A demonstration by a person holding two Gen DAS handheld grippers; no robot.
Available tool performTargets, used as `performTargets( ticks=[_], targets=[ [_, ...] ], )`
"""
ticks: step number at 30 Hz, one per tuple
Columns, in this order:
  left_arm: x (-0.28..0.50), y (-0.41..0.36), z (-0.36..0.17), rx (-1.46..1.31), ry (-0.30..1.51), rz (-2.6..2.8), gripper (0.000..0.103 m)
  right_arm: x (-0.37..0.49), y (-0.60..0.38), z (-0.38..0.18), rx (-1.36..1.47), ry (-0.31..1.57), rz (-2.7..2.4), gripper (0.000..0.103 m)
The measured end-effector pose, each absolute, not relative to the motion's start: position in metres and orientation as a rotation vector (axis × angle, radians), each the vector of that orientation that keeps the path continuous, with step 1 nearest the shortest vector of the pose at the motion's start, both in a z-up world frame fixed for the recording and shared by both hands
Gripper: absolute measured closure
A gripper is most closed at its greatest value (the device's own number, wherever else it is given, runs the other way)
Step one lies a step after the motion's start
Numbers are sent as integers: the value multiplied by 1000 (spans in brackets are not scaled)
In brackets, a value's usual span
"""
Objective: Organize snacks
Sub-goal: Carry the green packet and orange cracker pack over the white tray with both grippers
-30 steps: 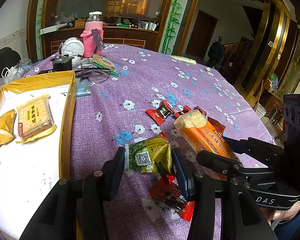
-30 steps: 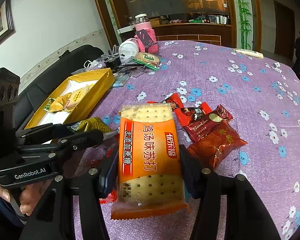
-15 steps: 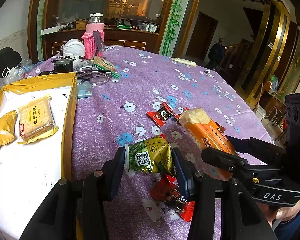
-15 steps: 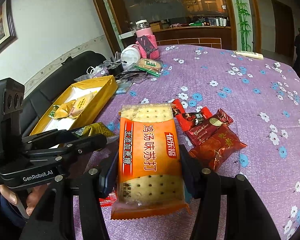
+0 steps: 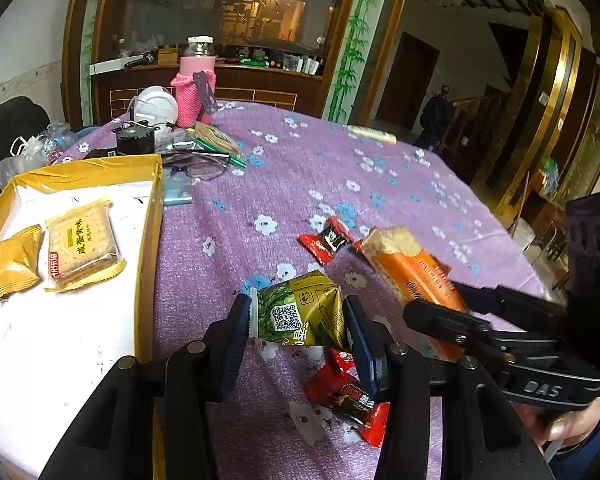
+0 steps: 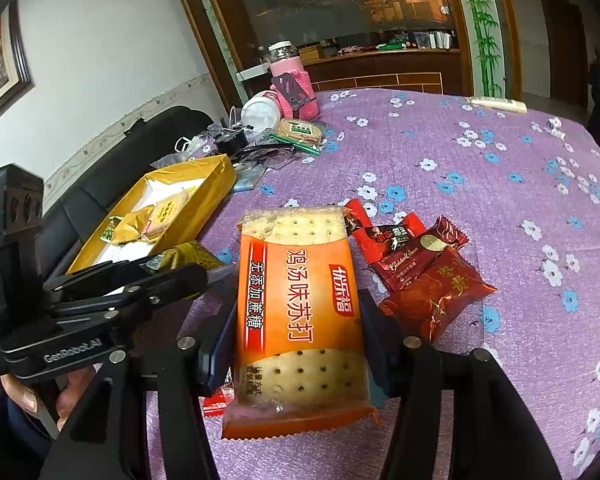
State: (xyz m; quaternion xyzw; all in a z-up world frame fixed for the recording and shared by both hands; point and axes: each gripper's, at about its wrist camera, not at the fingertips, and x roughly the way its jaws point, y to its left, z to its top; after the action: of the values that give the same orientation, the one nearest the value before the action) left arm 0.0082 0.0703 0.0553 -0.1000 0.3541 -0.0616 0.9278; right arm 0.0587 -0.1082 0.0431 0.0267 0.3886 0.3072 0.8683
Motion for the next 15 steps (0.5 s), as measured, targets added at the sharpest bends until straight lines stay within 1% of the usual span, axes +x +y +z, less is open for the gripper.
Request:
performTargets(
  ticks=[7, 15],
  targets=[
    [-6, 82, 65, -224, 698, -126, 53, 46, -94, 53, 94, 822, 656, 48],
    [-28, 117, 82, -249, 641, -72, 53, 20, -60, 67, 73, 792, 722, 48]
  ],
)
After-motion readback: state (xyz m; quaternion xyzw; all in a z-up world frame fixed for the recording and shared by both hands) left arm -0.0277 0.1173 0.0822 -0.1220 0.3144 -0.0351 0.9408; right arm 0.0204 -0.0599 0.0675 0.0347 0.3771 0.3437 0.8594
